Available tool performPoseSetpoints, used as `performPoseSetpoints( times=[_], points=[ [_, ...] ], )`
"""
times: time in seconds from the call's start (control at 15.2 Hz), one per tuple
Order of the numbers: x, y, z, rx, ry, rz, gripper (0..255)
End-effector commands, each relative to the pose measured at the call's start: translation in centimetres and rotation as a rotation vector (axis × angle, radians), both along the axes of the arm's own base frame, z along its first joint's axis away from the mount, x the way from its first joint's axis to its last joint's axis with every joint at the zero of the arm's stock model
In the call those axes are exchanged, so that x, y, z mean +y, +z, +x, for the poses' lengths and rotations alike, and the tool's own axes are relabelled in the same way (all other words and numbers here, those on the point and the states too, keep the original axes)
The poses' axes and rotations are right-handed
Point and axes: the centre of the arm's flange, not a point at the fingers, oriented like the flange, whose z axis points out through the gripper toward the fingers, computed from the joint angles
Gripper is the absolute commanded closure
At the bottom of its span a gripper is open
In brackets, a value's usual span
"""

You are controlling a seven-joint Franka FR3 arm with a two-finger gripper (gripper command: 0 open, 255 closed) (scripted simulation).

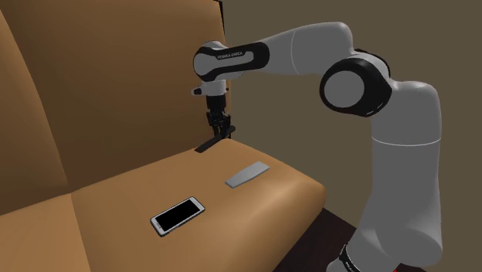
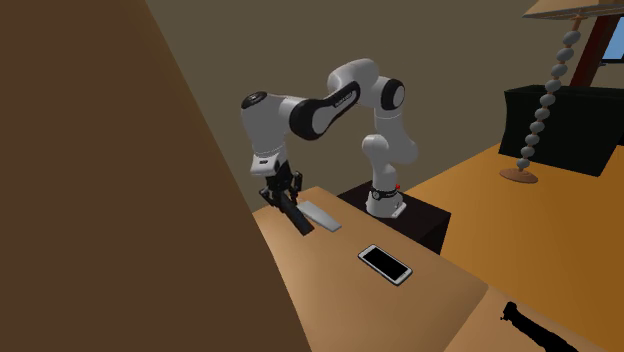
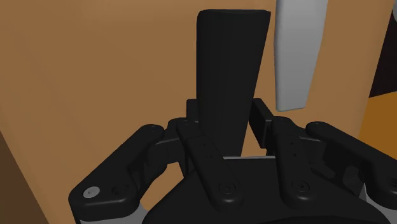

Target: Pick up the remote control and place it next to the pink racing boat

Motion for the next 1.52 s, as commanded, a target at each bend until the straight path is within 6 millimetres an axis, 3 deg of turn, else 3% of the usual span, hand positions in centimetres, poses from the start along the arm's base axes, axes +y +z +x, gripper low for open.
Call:
performPoseSetpoints(
  times=[0.0,1.45],
  points=[
    [2.4,0.0,-0.9,0.0,-0.001,0.0,255],
    [30.3,0.0,-9.2,0.0,-0.001,0.0,255]
  ],
)
